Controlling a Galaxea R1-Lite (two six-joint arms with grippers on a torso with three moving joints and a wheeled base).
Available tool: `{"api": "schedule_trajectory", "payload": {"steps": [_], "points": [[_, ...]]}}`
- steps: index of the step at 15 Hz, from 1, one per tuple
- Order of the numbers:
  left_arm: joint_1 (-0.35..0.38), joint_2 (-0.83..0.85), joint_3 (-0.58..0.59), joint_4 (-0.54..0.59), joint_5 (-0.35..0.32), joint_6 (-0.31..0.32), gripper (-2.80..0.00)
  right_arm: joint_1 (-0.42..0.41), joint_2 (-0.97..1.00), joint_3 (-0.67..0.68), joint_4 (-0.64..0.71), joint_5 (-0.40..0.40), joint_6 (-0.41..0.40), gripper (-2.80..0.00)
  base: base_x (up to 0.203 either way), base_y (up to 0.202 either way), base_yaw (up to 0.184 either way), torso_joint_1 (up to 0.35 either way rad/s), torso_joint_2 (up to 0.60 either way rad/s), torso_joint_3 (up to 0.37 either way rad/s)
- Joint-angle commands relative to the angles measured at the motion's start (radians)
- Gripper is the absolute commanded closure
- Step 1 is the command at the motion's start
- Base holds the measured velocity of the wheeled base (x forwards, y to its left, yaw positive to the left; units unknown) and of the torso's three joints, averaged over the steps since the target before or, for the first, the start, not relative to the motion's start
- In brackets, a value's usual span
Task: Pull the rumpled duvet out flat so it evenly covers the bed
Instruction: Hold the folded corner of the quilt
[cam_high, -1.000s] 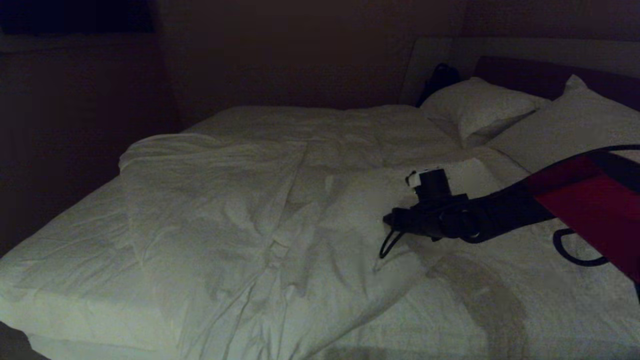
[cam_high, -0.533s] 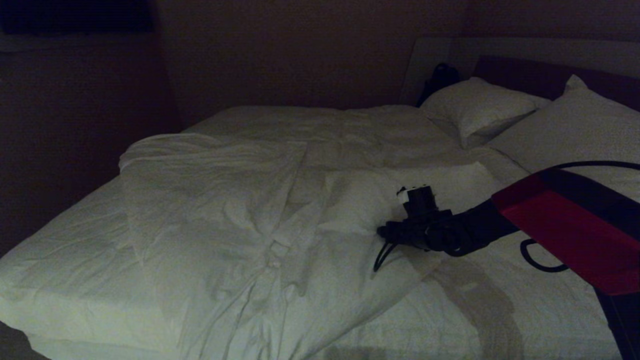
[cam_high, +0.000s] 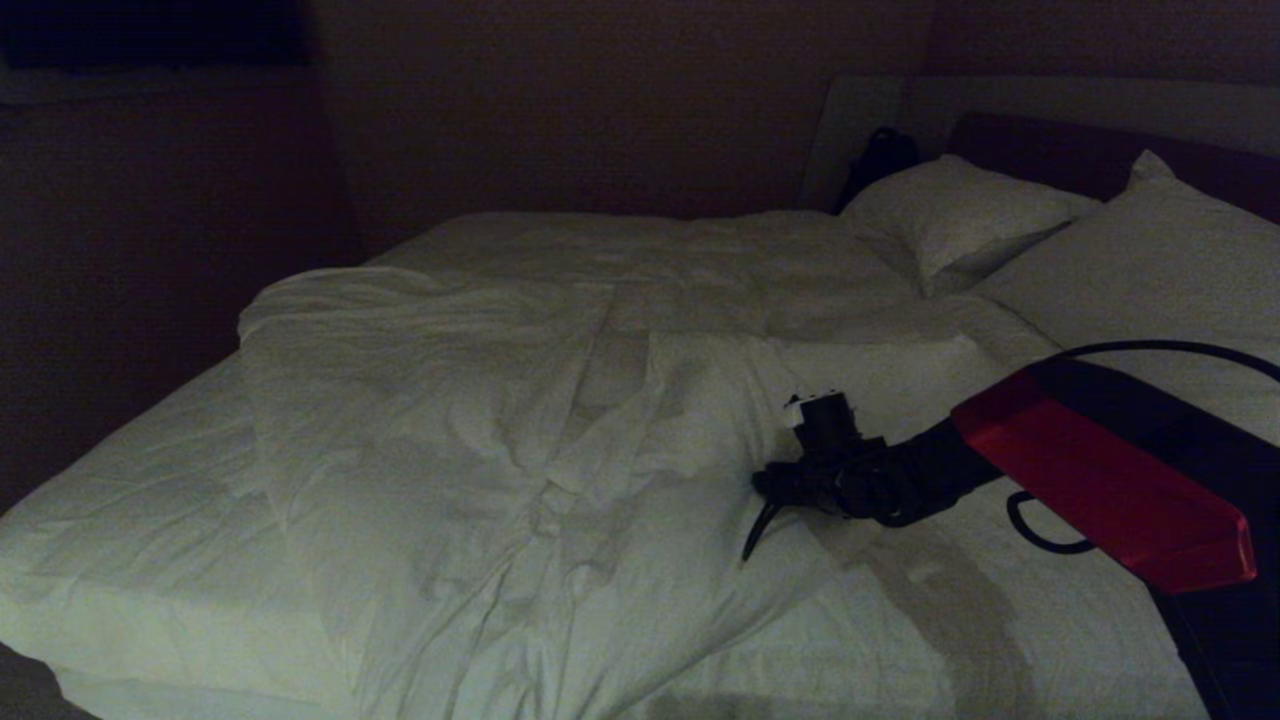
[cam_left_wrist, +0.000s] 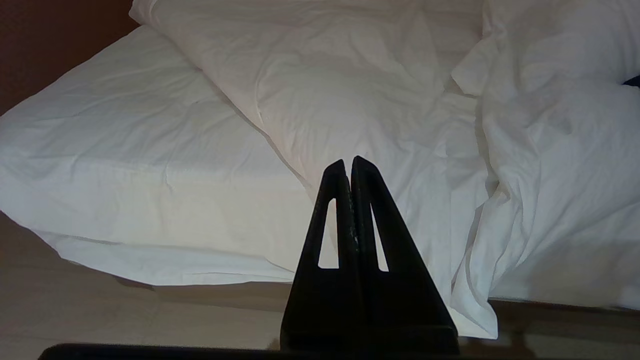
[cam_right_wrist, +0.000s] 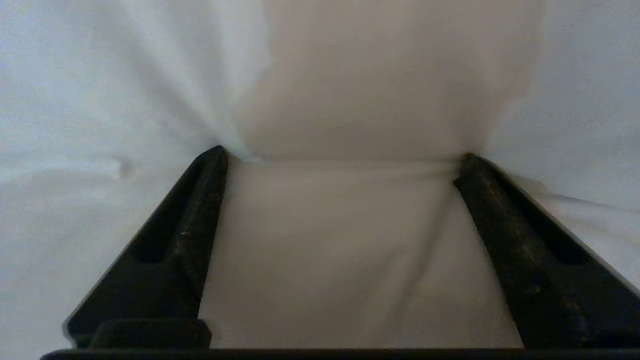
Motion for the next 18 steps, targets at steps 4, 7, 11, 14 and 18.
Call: {"api": "schedule_trajectory", "payload": {"steps": [4, 7, 11, 14, 18], "points": [[0.000, 0.000, -0.001, 0.000, 0.000, 0.000, 0.00, 0.001, 0.005, 0.000, -0.004, -0.001, 0.006, 0.00, 0.000, 0.000, 0.000, 0.000, 0.00, 0.000], [0.000, 0.000, -0.001, 0.000, 0.000, 0.000, 0.00, 0.001, 0.002, 0.000, -0.004, -0.001, 0.006, 0.00, 0.000, 0.000, 0.000, 0.000, 0.00, 0.000], [0.000, 0.000, 0.000, 0.000, 0.000, 0.000, 0.00, -0.001, -0.026, 0.000, -0.001, -0.002, 0.009, 0.00, 0.000, 0.000, 0.000, 0.000, 0.00, 0.000], [0.000, 0.000, -0.001, 0.000, 0.000, 0.000, 0.00, -0.007, -0.098, 0.013, 0.002, -0.002, 0.011, 0.00, 0.000, 0.000, 0.000, 0.000, 0.00, 0.000], [0.000, 0.000, 0.000, 0.000, 0.000, 0.000, 0.00, -0.019, -0.233, 0.073, 0.035, -0.005, 0.014, 0.00, 0.000, 0.000, 0.000, 0.000, 0.00, 0.000]]}}
